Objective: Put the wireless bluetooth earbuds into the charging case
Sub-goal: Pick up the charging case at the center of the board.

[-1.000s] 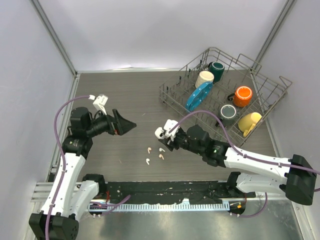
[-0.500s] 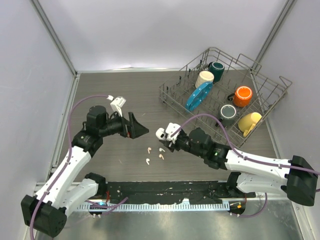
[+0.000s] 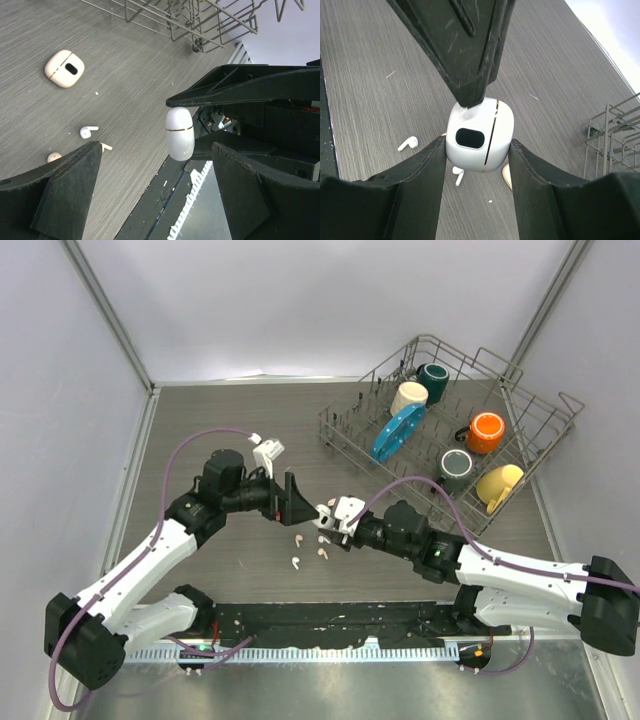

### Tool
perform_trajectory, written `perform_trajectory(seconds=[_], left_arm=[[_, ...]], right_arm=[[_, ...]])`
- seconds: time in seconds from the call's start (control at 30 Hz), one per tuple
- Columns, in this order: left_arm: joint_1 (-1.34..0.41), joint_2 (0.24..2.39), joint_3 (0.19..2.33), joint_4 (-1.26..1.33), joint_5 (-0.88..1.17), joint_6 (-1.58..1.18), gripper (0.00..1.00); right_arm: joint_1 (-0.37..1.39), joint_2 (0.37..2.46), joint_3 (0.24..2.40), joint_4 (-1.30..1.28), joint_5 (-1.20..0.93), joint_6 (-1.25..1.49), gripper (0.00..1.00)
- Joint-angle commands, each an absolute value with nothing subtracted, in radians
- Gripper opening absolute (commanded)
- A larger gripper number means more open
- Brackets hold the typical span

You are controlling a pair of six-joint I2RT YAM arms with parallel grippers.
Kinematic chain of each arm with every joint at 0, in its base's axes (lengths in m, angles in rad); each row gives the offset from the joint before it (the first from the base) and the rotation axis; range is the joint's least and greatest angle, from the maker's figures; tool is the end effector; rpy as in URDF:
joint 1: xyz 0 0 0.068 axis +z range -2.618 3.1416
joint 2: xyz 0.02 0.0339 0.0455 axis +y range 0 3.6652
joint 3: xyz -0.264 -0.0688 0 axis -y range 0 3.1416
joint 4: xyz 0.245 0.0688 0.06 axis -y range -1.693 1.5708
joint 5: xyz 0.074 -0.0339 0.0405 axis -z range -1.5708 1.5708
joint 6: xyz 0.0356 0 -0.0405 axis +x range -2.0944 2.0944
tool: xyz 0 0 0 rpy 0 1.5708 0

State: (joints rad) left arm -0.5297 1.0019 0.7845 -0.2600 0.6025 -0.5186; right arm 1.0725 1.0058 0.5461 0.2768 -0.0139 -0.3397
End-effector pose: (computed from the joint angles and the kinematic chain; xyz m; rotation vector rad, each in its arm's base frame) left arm 0.1812 -0.1294 0.2942 0.4209 2.1600 -1.2402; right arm 0.1107 0.2046 0.2616 -1.1665 1.3519 0.5438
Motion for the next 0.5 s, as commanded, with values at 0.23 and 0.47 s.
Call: perform_trajectory(seconds=[0.23,0.47], left_arm=[[-0.603,1.057,0.824,-0.144,0.686,-0.531,0.85],[-0.627,1.086,0.83,-0.124,0.683,-0.54,0.73]], right_arm=[[1.08,0.969,0.558,0.299,-0.044,-0.374,0.01],[1.08,0.969,0.56,0.301,-0.044,-0.377,0.01]])
